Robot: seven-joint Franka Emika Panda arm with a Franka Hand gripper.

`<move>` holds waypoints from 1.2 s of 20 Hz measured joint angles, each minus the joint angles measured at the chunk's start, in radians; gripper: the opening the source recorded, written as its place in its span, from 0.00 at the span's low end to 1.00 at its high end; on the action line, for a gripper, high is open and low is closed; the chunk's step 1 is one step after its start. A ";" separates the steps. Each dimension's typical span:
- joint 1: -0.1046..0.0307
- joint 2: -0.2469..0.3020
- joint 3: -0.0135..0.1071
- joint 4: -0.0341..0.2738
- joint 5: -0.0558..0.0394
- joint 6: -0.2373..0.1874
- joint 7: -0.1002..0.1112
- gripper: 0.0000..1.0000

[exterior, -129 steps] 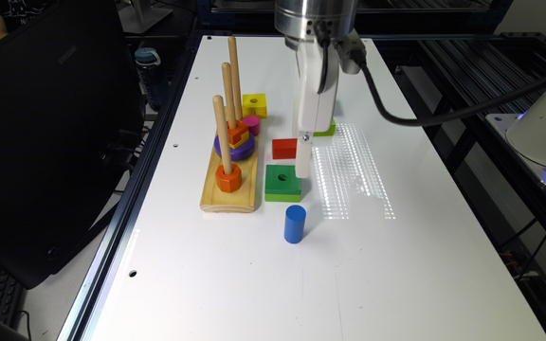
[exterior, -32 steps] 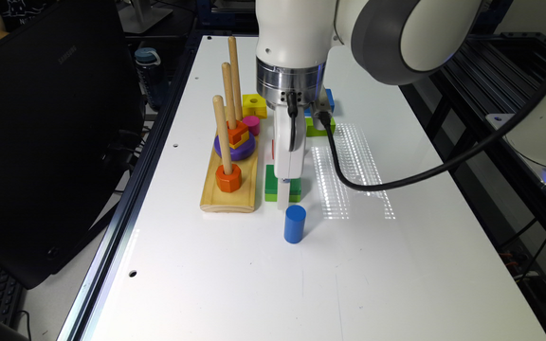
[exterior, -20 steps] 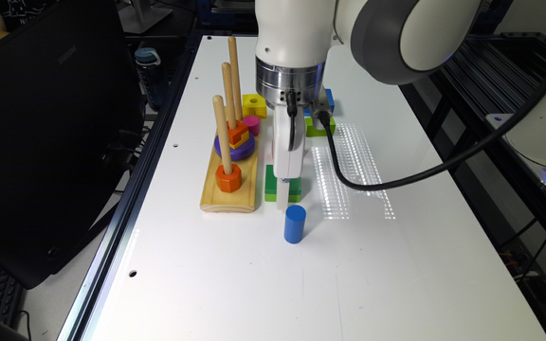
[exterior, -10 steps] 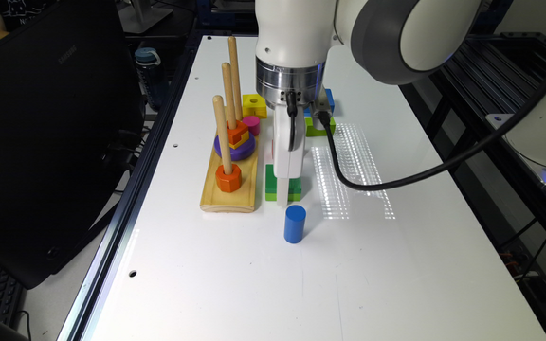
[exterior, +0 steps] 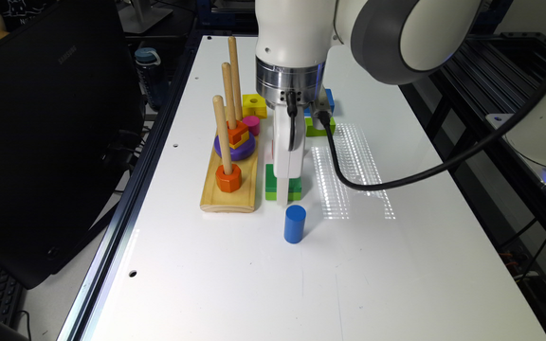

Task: Pick up green block.

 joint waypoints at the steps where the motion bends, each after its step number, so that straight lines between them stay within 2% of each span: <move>1: 0.000 0.000 0.000 0.000 0.0000 0.000 0.000 1.00; 10: 0.000 0.000 0.000 0.000 0.0000 0.000 0.000 1.00; 11: 0.000 0.000 0.000 0.000 0.0000 0.000 0.000 0.00; 24: -0.002 0.000 0.001 0.000 0.0000 0.000 0.000 0.00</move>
